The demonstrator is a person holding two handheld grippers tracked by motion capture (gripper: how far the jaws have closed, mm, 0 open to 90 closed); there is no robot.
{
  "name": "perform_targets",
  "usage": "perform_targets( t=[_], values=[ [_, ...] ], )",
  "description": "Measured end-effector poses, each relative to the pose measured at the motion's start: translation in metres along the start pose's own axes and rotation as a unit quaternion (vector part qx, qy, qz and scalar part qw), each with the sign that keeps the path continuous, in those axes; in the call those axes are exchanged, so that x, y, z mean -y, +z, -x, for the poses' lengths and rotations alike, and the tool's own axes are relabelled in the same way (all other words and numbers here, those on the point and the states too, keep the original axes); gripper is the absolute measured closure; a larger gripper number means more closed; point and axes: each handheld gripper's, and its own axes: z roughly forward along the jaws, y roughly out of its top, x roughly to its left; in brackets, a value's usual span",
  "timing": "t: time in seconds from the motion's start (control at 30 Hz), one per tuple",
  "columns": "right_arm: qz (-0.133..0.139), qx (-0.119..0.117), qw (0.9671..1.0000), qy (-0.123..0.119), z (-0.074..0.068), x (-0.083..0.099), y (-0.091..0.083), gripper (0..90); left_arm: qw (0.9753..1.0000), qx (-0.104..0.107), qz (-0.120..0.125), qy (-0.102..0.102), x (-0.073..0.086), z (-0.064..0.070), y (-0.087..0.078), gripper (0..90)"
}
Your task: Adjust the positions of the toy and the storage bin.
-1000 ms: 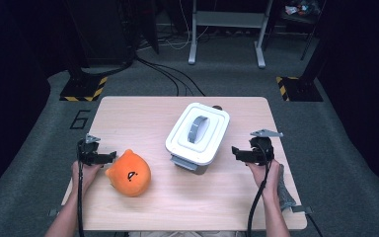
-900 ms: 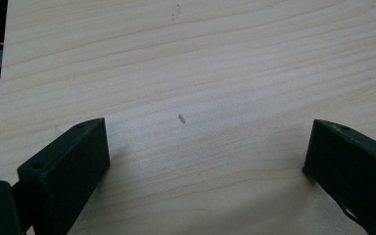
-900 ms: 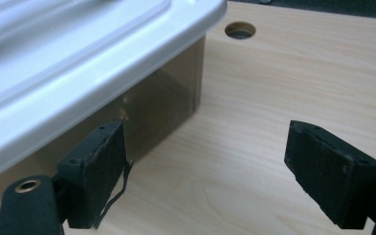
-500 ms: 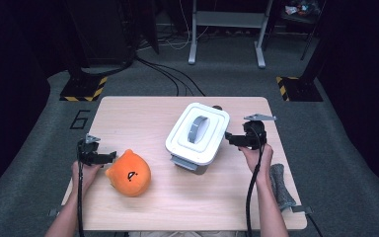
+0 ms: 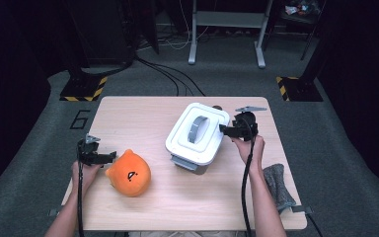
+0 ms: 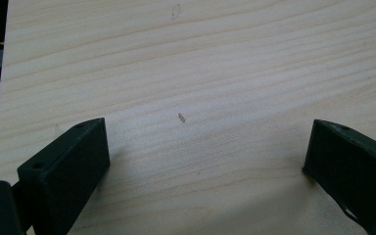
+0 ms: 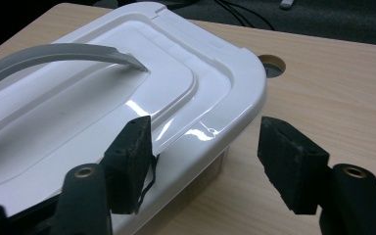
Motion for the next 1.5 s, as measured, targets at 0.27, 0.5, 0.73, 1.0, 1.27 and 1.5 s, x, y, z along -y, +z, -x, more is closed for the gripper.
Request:
perform_targets(
  t=[0.27, 0.5, 0.73, 1.0, 1.27, 1.5],
  values=[
    [0.000, 0.010, 0.9999, 0.010, -0.002, -0.004, 0.009, 49.8, 1.0000, -0.002, 0.006, -0.002, 0.001, 0.000, 0.001, 2.5],
    [-0.001, 0.014, 0.9999, 0.004, -0.003, -0.007, 0.012, 51.7, 1.0000, -0.002, 0.006, -0.002, 0.000, 0.000, 0.001, 2.5],
    [0.001, 0.013, 0.9999, -0.002, -0.004, -0.011, 0.017, 53.0, 1.0000, -0.002, 0.006, -0.001, 0.000, 0.000, 0.001, 2.5],
    [0.003, 0.010, 0.9998, -0.014, -0.003, -0.016, 0.024, 53.0, 1.0000, -0.002, 0.006, -0.002, 0.001, 0.000, 0.001, 2.5],
    [0.002, 0.003, 0.9998, -0.021, -0.003, -0.021, 0.031, 53.0, 1.0000, -0.002, 0.006, -0.002, 0.001, 0.000, 0.001, 2.5],
    [-0.002, 0.002, 0.9994, -0.034, -0.009, -0.029, 0.041, 53.1, 1.0000, -0.002, 0.006, -0.002, 0.001, 0.000, 0.001, 2.5]
  ],
)
